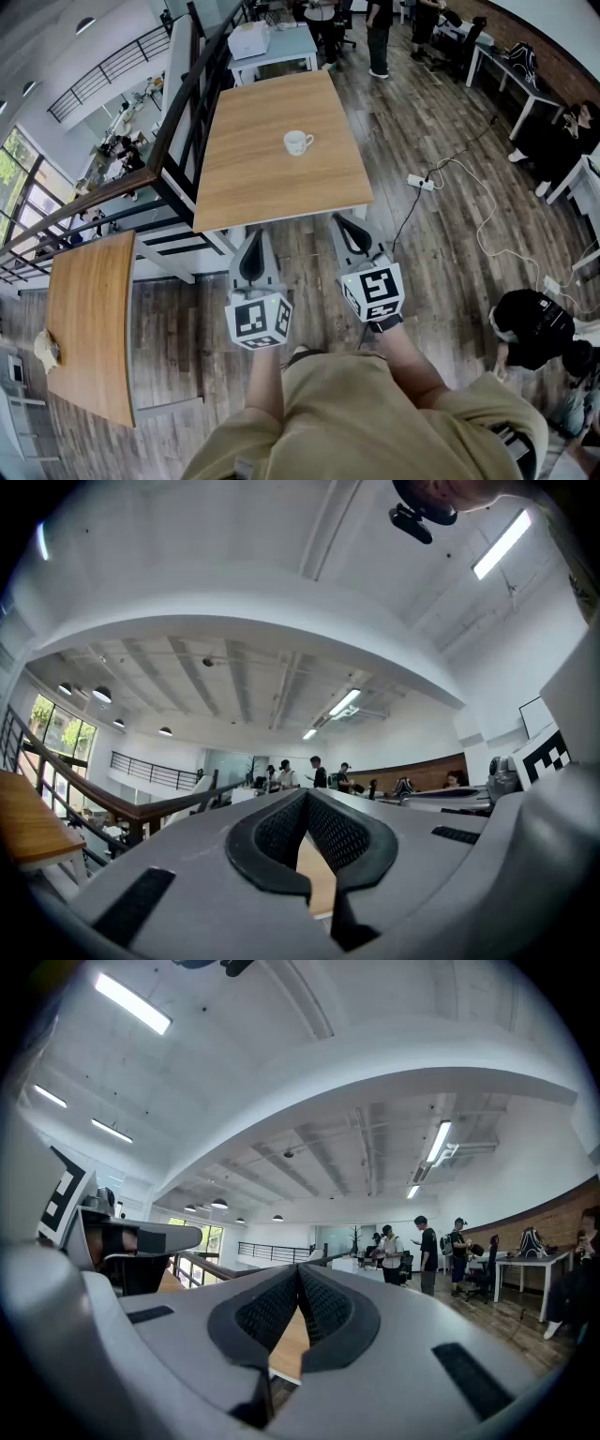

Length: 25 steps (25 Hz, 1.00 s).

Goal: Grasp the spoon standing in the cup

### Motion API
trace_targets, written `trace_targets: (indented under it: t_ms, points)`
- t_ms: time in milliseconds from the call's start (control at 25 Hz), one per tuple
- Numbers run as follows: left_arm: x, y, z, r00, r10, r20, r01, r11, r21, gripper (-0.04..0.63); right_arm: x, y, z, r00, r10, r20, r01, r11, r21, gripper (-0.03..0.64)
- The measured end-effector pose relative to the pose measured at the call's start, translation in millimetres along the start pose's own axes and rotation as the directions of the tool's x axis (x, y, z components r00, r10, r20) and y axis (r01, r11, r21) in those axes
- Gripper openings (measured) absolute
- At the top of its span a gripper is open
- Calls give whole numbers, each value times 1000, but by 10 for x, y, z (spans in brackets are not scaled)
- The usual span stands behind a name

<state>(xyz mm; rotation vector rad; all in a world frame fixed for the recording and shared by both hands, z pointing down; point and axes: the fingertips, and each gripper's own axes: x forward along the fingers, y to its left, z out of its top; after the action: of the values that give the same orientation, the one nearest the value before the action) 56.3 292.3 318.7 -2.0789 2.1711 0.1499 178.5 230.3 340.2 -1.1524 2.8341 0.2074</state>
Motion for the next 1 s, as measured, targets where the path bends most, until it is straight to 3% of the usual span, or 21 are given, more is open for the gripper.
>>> trace_targets:
  t_ms: [120, 400, 600, 840, 1000]
  points:
    - [49, -103, -32, 1000, -2, -4, 2, 1000, 10, 5, -28, -150, 4, 1000, -11, -2, 11, 1000, -1, 14]
    - [249, -385, -175, 998, -35, -56, 38, 997, 61, 5, -110, -533, -186, 996, -39, -77, 46, 994, 96, 15]
    - [471, -294, -374, 996, -32, -77, 34, 999, 20, 5, 46, -661, -384, 992, -44, -116, 57, 992, 109, 15]
    - [1106, -68, -643, 993, -98, -69, 96, 995, -29, 5, 695, -664, -817, 965, 42, -258, -12, 993, 117, 15]
    - [1769, 266, -816, 984, -163, -69, 161, 986, -34, 5, 1417, -719, -986, 956, 25, -293, 4, 995, 97, 15]
